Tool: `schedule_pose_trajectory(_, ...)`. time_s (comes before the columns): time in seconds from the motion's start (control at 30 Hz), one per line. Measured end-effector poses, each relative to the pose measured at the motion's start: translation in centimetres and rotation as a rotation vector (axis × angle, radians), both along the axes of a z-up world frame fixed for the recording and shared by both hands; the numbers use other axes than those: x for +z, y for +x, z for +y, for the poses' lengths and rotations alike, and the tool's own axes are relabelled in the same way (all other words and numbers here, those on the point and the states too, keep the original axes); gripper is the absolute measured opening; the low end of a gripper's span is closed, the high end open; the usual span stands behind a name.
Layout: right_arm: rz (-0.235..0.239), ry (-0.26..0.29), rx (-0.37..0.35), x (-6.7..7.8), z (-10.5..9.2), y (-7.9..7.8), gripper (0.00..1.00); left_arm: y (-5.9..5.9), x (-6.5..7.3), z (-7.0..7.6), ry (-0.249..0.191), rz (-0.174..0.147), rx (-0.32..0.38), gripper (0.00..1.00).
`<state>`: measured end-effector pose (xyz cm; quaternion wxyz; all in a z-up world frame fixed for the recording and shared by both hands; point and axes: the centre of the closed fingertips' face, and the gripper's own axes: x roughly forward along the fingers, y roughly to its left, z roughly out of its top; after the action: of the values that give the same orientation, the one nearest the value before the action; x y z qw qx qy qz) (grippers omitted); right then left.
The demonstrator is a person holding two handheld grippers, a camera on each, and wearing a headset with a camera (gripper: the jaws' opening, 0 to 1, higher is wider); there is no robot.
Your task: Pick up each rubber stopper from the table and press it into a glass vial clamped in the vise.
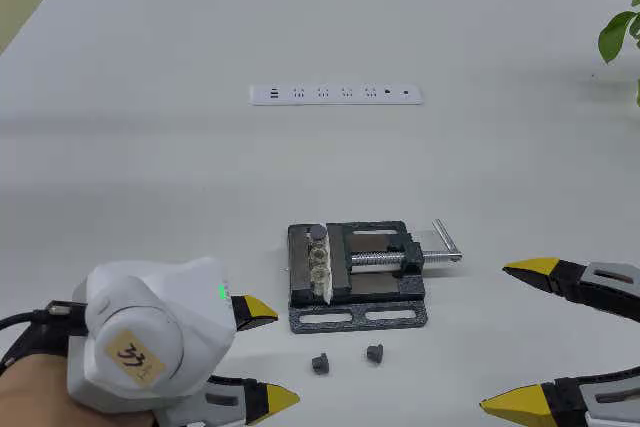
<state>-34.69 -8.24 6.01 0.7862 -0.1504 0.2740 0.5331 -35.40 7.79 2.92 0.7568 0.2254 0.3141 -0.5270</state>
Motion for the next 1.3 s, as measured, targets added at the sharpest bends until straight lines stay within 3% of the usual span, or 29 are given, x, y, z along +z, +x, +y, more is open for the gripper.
schedule_pose_trajectory(0.33,0.010,0.018,-0.013,-0.6,-0.6,-0.4,0.82,0.3,-2.4,-0.8,0.058,0.047,-0.010,0.28)
schedule_pose_trajectory(0.6,0.010,0.025,-0.028,-0.8,-1.1,-0.6,0.81,0.7,-3.8,-1.4,0.073,0.076,-0.002,0.20)
schedule_pose_trajectory(0.83,0.009,0.028,-0.041,-0.8,-1.5,-0.5,0.80,0.8,-4.4,-2.3,0.081,0.097,0.005,0.15)
schedule_pose_trajectory(1.3,0.018,0.036,-0.052,-0.9,-1.6,-0.6,0.78,0.8,-5.7,-2.5,0.099,0.129,0.001,0.09)
